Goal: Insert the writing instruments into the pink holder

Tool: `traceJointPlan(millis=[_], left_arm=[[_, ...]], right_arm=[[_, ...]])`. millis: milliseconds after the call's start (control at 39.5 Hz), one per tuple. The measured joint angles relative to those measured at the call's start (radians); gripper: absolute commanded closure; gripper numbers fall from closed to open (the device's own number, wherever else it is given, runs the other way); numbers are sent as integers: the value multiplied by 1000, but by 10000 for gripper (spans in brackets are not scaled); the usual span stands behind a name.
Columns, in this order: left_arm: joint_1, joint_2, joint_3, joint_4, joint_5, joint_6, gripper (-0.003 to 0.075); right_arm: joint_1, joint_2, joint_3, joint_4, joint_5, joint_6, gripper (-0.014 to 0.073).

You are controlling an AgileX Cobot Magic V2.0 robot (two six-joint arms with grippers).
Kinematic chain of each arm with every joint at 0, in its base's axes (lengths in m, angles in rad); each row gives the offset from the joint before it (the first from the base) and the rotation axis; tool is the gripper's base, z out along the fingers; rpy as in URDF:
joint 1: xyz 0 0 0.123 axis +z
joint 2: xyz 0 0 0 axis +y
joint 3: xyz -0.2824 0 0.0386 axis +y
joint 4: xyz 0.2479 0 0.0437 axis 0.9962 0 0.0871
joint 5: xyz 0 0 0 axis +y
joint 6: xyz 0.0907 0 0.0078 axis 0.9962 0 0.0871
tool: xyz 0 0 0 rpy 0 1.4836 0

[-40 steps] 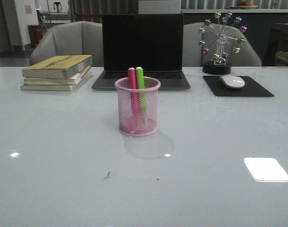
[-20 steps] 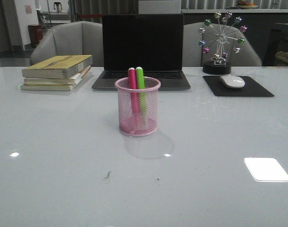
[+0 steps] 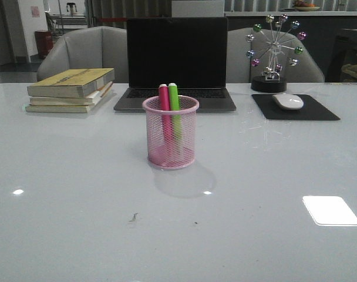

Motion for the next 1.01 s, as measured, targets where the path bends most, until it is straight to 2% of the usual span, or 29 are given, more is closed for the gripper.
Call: traceJointPlan(millis=[531,683,885,1012], left_arm=[[0,0,0,7,0,0,331],[0,0,0,24,0,0,431],[0,0,0,24,0,0,633],[0,0,0,24,0,0,629]], right_arm=[[0,0,0,0,0,0,566],[0,0,0,0,0,0,566],[0,0,0,-2,0,0,566],[0,0,0,-2,0,0,566]])
